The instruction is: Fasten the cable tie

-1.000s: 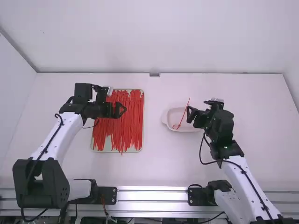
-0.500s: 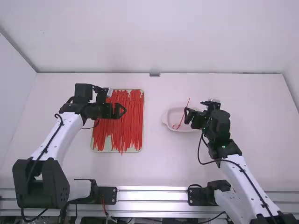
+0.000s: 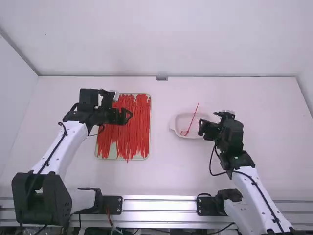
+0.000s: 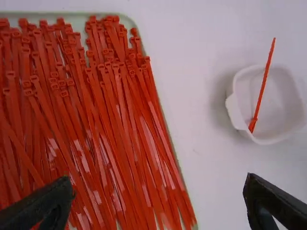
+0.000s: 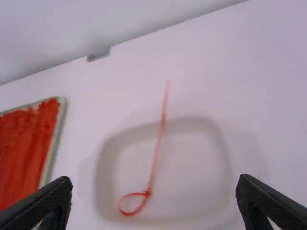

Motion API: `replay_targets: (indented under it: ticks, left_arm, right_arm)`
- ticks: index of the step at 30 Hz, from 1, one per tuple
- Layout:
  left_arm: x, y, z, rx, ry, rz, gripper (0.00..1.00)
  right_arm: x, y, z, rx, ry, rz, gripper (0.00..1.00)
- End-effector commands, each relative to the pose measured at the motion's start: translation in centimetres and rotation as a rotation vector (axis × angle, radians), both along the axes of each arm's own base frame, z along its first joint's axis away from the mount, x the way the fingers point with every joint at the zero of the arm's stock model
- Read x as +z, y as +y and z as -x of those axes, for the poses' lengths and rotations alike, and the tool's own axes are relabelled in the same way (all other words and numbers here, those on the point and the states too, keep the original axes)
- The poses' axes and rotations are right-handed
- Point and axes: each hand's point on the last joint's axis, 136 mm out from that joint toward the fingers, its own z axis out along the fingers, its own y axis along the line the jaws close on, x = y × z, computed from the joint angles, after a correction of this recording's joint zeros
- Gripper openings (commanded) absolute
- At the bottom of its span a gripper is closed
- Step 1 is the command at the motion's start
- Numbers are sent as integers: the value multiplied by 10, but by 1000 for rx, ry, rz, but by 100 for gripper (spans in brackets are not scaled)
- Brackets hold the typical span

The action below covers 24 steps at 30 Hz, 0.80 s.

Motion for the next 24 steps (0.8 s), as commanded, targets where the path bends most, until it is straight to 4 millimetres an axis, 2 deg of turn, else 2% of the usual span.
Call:
replay_targets:
  ticks: [1, 6, 15, 20, 24]
  left_arm:
    - [4, 5, 6, 21, -40, -40, 90]
    - [5, 16, 8, 67, -108, -91, 83]
    - [11, 45, 16, 201, -281, -206, 65]
    - [16, 63, 23, 291, -381, -264, 55]
    - [14, 78, 33, 370, -439, -312, 46]
  right_arm:
    - [-12, -22, 10, -57, 13, 79, 88]
    - [-25, -45, 24, -87, 9, 143, 80]
    - [-65, -45, 58, 22, -9, 306, 60]
    - [-89, -45, 73, 23, -10, 308, 49]
    - [-75, -45, 69, 11, -86, 309, 41]
